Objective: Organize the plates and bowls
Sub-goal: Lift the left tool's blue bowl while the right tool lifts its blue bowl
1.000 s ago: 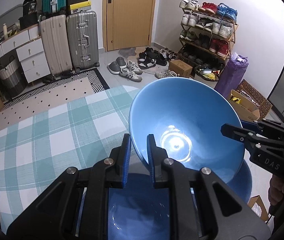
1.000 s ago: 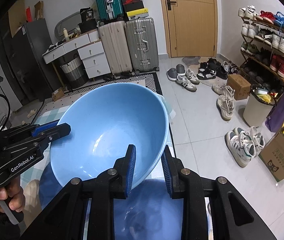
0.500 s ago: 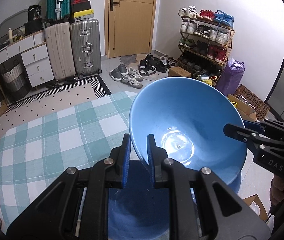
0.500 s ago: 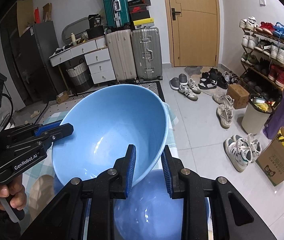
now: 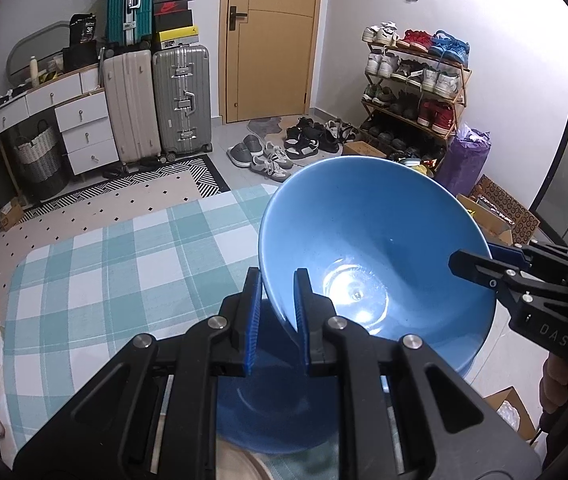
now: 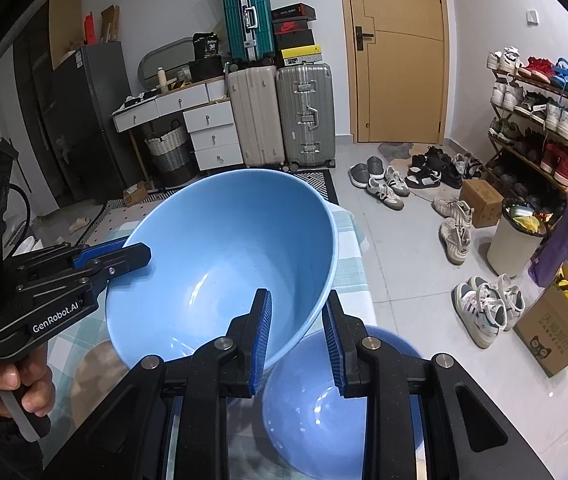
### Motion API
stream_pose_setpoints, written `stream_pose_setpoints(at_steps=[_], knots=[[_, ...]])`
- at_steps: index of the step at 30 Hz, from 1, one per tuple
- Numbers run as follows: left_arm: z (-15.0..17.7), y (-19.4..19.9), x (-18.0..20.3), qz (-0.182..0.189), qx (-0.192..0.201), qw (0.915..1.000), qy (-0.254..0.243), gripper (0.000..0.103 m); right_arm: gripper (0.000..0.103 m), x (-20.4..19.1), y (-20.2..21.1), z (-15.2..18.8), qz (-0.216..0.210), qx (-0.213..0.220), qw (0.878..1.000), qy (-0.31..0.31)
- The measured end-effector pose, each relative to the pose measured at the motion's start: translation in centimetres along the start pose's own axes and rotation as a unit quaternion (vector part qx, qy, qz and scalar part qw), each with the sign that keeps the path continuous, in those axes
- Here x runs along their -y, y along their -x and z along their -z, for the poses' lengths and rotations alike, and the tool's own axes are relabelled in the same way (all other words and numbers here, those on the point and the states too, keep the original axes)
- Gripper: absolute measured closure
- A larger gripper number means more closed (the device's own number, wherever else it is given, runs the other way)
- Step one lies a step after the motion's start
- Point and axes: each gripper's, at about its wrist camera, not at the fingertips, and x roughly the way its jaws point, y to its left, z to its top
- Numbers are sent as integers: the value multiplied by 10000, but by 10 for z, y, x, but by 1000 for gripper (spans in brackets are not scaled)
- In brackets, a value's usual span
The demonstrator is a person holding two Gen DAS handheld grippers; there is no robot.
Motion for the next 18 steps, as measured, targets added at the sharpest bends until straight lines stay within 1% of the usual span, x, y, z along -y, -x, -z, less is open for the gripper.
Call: stream_pose_setpoints(at_steps=[10,18], knots=[[18,23,-12,-107,4,9999,91,90,76,-23,5,10,-113,12,9999,105],[31,30,-25,-159,4,9997,169,90,76,-34,2,16,-178,-20,9997,173]])
